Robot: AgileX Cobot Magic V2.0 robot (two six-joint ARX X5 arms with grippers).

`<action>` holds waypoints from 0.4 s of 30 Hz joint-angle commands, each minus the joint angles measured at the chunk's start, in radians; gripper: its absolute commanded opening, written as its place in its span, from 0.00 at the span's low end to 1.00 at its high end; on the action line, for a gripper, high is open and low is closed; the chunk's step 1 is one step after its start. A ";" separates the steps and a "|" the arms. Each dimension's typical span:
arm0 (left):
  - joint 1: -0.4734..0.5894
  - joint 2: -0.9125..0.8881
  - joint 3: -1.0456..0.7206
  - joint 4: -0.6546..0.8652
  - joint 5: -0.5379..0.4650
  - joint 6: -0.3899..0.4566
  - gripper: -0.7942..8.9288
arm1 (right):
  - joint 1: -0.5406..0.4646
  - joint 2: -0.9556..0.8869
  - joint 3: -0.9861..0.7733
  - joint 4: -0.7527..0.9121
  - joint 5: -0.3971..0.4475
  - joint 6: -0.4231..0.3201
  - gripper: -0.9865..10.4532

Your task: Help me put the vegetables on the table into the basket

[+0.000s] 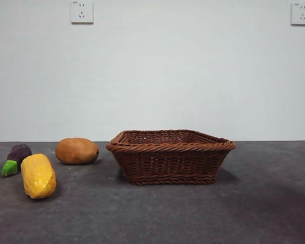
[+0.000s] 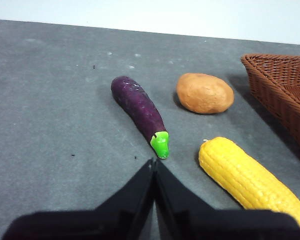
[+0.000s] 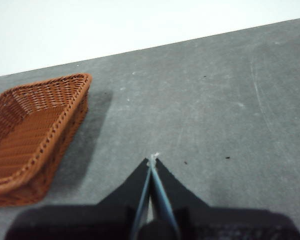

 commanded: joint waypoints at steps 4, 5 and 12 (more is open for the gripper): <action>0.003 0.008 0.076 -0.003 0.047 -0.036 0.07 | 0.000 0.023 0.130 0.001 -0.006 0.036 0.08; 0.003 0.013 0.095 -0.009 0.047 -0.049 0.07 | 0.000 0.038 0.156 -0.001 -0.006 0.036 0.08; 0.003 0.078 0.277 -0.144 0.067 -0.063 0.07 | 0.000 0.193 0.377 -0.132 -0.049 0.033 0.08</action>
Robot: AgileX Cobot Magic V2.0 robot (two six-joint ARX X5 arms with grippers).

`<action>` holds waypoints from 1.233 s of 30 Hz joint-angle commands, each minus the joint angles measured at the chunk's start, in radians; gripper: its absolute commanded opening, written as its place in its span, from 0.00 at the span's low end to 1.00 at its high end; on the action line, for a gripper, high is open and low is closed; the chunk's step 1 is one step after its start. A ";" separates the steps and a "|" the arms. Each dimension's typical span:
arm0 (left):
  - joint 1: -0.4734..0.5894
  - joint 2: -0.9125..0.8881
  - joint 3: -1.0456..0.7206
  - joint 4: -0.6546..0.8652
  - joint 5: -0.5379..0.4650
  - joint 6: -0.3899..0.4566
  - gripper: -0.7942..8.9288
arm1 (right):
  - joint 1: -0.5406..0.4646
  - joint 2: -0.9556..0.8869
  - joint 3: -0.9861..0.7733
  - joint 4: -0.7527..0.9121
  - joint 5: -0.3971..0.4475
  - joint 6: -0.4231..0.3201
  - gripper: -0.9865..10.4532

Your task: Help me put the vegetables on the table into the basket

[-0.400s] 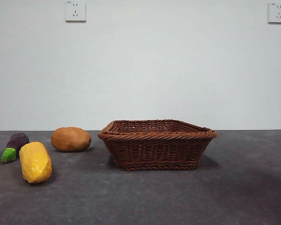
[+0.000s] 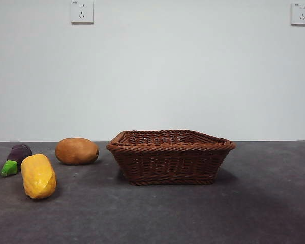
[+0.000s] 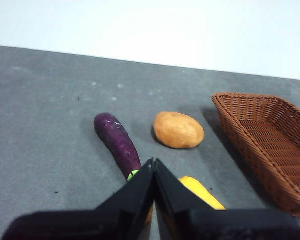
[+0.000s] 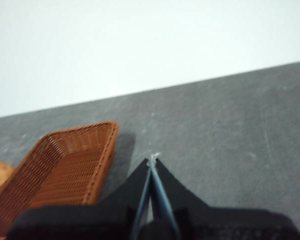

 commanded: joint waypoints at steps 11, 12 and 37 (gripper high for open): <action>0.003 0.175 0.418 -0.321 0.183 0.045 0.07 | 0.000 0.321 0.482 -0.431 -0.195 -0.183 0.08; 0.003 0.187 0.446 -0.349 0.188 0.056 0.07 | 0.000 0.337 0.510 -0.465 -0.201 -0.198 0.08; 0.003 0.305 0.655 -0.550 0.241 0.110 0.74 | 0.001 0.410 0.653 -0.652 -0.251 -0.227 0.67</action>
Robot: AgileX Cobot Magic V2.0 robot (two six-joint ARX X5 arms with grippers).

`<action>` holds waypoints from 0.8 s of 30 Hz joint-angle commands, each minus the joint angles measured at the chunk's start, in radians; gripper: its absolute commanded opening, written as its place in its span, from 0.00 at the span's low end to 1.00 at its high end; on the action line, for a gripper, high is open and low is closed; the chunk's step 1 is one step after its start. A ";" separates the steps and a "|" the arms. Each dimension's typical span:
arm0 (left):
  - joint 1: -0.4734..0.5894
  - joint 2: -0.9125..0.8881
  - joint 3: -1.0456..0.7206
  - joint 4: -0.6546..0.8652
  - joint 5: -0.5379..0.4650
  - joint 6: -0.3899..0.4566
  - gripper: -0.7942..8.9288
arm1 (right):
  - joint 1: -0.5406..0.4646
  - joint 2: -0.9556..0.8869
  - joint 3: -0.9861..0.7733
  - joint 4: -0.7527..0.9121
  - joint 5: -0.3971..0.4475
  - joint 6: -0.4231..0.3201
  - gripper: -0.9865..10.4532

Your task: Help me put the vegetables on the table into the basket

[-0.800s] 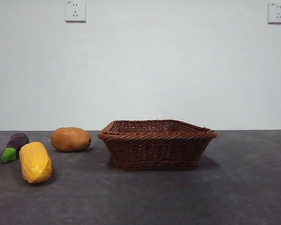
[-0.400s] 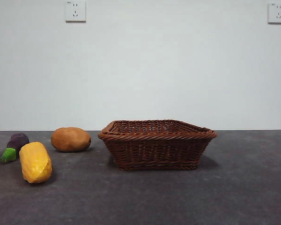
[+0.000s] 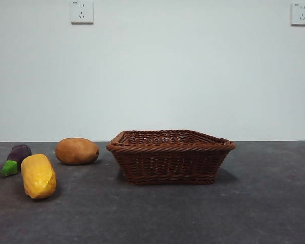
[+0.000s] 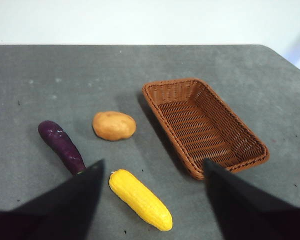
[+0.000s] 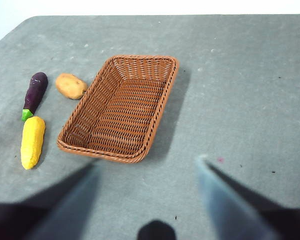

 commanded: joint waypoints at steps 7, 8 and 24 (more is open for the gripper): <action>0.003 0.035 0.000 -0.002 0.002 0.011 0.74 | 0.001 0.068 0.002 0.072 -0.066 0.059 0.66; 0.003 0.043 0.000 -0.002 0.002 0.008 0.74 | 0.001 0.101 0.004 0.113 -0.092 0.086 0.66; 0.003 0.196 0.000 0.003 0.021 0.000 0.74 | 0.261 1.147 0.562 0.165 0.029 0.054 0.66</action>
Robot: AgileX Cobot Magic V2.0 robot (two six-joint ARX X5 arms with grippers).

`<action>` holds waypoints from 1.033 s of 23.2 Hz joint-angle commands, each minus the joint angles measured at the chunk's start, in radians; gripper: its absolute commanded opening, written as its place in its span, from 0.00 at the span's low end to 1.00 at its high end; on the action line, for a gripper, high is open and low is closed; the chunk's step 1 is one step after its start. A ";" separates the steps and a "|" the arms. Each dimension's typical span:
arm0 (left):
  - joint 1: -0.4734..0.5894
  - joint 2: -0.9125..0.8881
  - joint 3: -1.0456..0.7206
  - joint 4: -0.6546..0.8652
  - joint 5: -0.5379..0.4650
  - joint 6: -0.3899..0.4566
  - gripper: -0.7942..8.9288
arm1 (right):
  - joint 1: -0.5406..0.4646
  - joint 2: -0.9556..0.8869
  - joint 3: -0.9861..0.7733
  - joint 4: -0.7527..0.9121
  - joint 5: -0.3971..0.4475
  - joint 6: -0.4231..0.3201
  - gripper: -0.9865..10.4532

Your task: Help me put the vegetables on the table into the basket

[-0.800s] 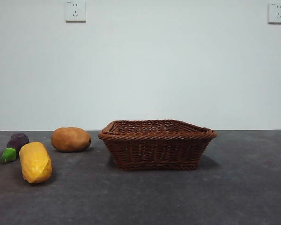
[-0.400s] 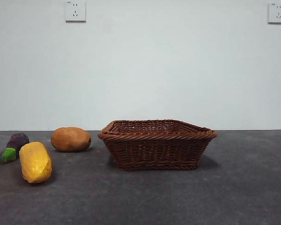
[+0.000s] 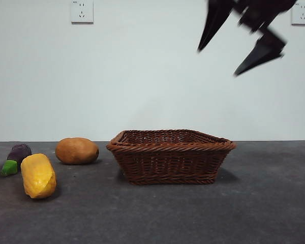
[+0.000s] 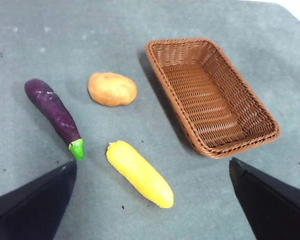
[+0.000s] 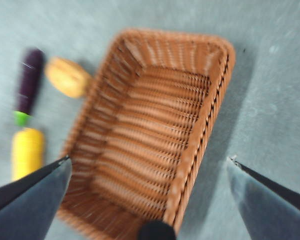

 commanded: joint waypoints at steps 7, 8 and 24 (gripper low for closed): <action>0.003 0.045 0.000 0.011 0.003 -0.002 0.74 | 0.043 0.320 0.088 -0.006 0.117 -0.025 0.62; 0.003 0.049 0.000 0.011 0.003 -0.002 0.73 | 0.043 0.344 0.088 0.000 0.117 -0.025 0.60; 0.003 0.095 0.000 -0.002 0.002 -0.002 0.73 | 0.083 0.447 0.087 0.093 0.177 0.044 0.09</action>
